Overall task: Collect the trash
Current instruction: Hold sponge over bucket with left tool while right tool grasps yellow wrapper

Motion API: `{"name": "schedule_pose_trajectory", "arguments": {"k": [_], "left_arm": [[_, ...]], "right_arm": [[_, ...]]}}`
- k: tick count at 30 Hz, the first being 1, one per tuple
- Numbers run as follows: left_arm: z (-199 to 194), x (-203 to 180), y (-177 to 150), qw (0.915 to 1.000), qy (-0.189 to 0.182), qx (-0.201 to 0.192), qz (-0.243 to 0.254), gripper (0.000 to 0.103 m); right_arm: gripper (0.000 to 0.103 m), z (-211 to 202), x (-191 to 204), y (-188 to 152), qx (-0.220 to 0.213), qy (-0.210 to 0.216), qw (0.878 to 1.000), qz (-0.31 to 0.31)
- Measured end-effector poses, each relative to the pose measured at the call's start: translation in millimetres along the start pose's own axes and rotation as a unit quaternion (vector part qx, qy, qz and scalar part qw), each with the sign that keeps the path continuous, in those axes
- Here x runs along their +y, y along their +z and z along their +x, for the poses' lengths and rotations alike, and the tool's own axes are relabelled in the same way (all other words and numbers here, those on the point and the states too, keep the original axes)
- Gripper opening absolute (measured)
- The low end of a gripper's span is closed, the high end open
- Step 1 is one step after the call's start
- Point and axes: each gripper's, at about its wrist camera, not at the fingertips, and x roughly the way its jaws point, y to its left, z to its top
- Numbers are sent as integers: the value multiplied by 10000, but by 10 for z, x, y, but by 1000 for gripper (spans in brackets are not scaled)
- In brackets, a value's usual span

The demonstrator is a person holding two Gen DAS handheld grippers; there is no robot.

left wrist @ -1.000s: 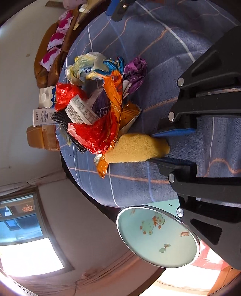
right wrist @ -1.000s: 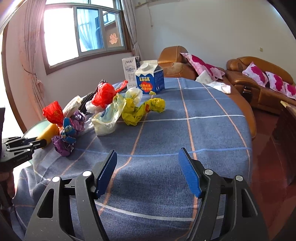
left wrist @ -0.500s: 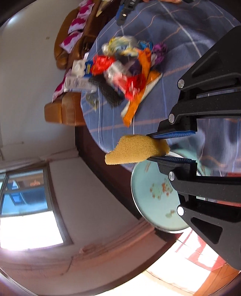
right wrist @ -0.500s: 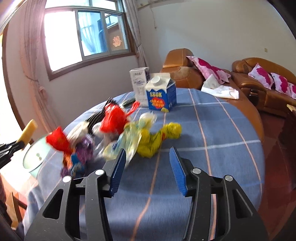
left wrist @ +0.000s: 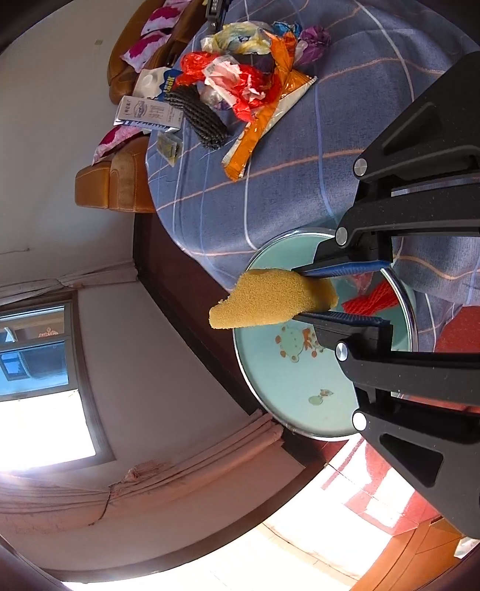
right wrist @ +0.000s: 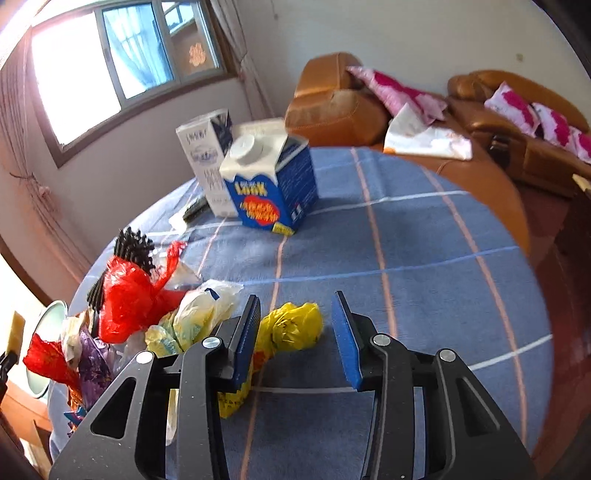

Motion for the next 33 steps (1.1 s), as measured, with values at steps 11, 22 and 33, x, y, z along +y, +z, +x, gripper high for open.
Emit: {"name": "schedule_pose_trajectory", "arguments": {"k": [11, 22, 33], "left_arm": [[-5, -17, -7, 10000, -65, 10, -39, 17], [-50, 38, 21, 9999, -11, -52, -89, 17], [18, 41, -29, 9999, -40, 46, -107, 17]], "right_arm": [[1, -339, -109, -140, -349, 317, 9985, 286], [54, -821, -98, -389, -524, 280, 9969, 514], [11, -742, -111, -769, -162, -292, 9975, 615]]}}
